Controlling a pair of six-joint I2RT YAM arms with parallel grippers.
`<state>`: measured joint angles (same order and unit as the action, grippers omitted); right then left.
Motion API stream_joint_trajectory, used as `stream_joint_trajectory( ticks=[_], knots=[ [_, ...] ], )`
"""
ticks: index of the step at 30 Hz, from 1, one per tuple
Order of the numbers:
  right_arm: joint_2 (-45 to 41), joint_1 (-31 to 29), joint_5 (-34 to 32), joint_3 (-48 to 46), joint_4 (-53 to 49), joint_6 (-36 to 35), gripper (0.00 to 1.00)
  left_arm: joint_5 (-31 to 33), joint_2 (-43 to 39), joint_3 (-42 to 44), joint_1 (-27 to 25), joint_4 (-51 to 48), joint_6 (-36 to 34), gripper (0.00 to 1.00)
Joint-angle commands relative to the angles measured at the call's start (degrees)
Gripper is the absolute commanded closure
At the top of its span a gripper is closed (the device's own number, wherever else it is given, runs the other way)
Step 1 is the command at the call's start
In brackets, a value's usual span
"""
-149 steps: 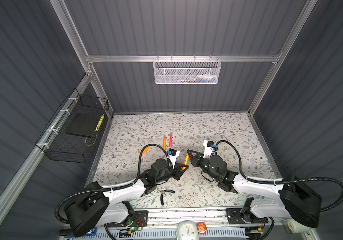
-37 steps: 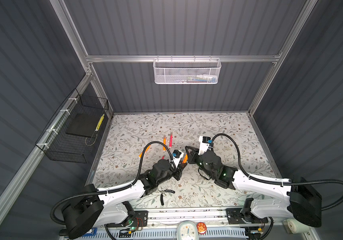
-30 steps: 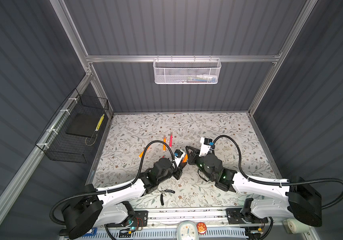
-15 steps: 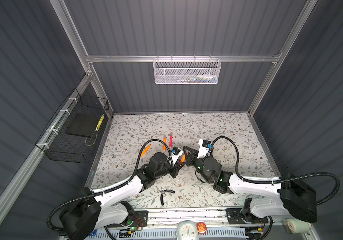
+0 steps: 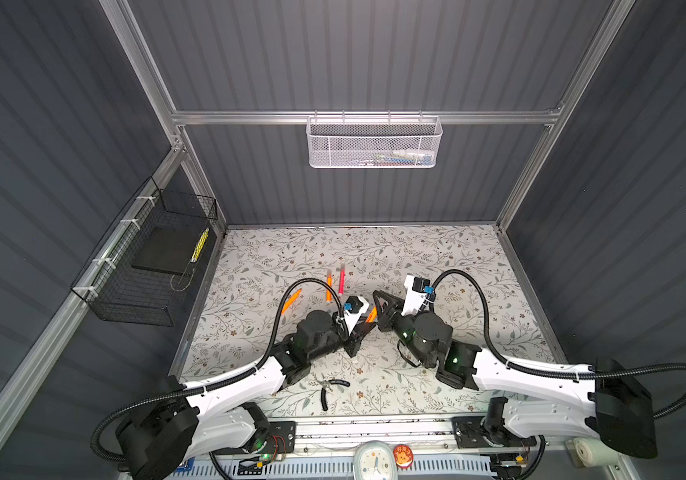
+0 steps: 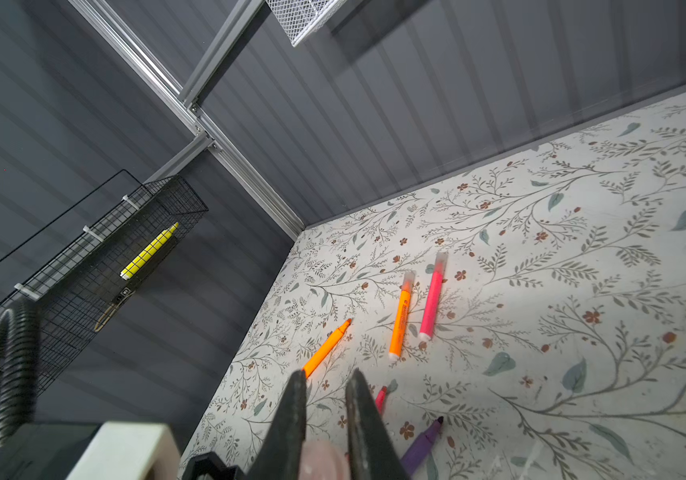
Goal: Insert the pens into the pen caps
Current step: 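Press the pink cap down onto the marker with the right gripper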
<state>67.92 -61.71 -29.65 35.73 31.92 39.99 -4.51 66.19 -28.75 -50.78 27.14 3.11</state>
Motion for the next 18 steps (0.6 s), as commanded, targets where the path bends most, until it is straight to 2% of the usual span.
stream_joint_trajectory(
  ticks=[1,9,15,18],
  knots=[
    [0.34,-3.94,5.77,-1.01,-11.76,2.01,1.00,24.99,-1.78,-2.36,1.40,13.12,2.46,1.00],
    [-1.47,-3.94,3.51,-2.13,-12.75,2.08,1.00,27.28,-0.65,-0.60,0.96,16.39,2.25,1.00],
    [1.69,-4.20,11.14,-4.19,-4.10,-2.33,1.00,22.57,-1.01,-4.32,1.05,10.29,5.37,1.00],
    [2.83,-4.37,16.11,-6.84,1.41,-3.89,1.00,20.63,-2.31,-5.62,1.92,9.16,4.64,1.00]
  ],
)
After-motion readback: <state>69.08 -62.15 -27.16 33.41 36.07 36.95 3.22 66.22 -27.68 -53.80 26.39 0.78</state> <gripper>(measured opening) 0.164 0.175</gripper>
